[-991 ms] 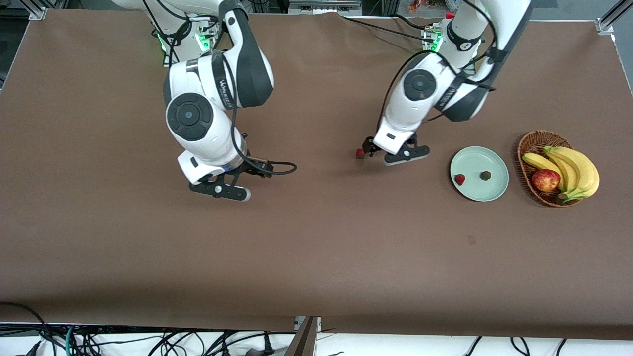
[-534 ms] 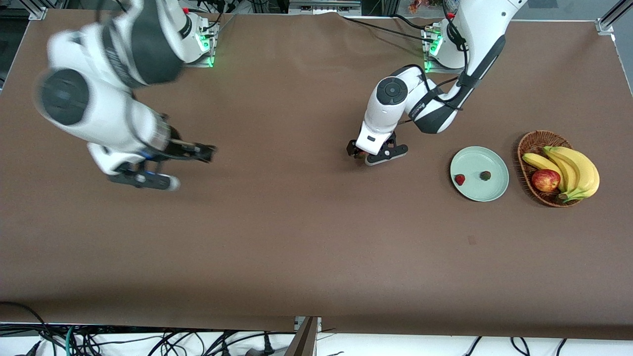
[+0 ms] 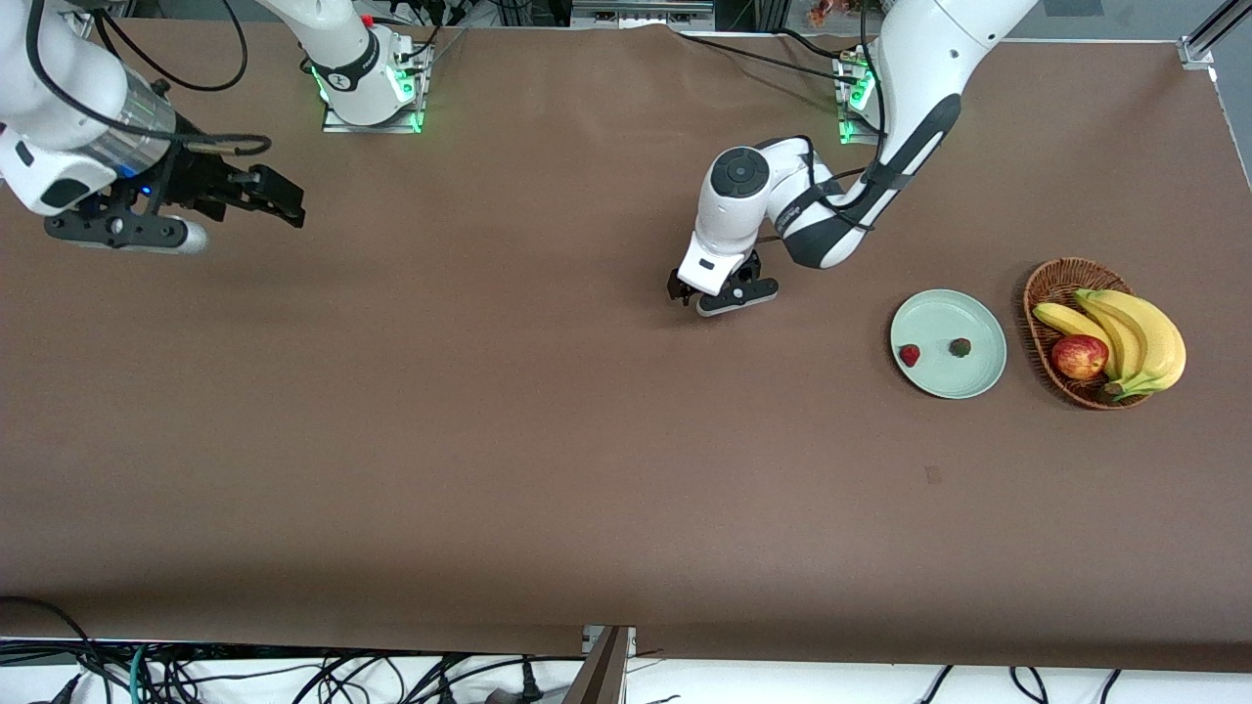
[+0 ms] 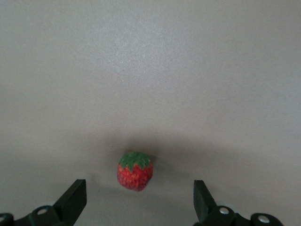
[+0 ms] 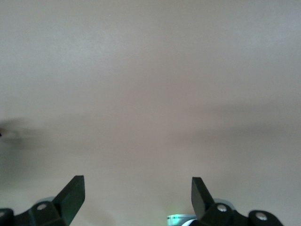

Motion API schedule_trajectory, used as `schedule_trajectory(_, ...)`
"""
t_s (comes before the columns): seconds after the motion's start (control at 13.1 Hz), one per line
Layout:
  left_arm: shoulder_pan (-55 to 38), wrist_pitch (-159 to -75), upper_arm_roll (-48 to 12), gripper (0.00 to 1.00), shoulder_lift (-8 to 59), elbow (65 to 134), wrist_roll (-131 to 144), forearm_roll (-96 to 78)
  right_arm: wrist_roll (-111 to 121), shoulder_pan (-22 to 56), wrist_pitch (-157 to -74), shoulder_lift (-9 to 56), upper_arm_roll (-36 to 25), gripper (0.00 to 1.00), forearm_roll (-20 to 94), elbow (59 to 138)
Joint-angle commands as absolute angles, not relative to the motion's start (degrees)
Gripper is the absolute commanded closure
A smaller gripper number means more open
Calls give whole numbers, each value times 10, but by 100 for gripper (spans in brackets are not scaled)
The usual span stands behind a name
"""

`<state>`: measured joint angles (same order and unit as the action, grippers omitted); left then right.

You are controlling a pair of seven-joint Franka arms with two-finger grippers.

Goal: Collect all strawberries into plate
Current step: 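Grasp the third strawberry with the left gripper while the right gripper retracts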

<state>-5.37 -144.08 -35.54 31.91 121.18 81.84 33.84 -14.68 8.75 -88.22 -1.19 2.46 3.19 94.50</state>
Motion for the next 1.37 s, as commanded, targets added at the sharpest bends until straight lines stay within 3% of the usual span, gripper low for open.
schedule_trajectory(0.0,-50,-1446,-356,0,336,1204,841,374,-89,46,-905,-34,46,0,22,973)
schedule_trajectory(0.23,-46,-1446,-355,2,343,1197,836,374,-78,47,-920,-33,41,0,11,971)
schedule_trajectory(0.53,-46,-1446,-355,65,345,1196,842,368,-81,49,-923,-32,44,0,-21,961)
schedule_trajectory(0.61,-46,-1445,-356,74,344,1196,843,367,-83,49,-924,-29,44,0,-25,960)
schedule_trajectory(0.99,-40,-1418,-356,78,339,1167,839,354,-83,50,-911,1,43,0,-25,905)
schedule_trajectory(1.3,-5,-1362,-346,80,295,1145,658,204,-87,46,-917,17,40,0,-18,904)
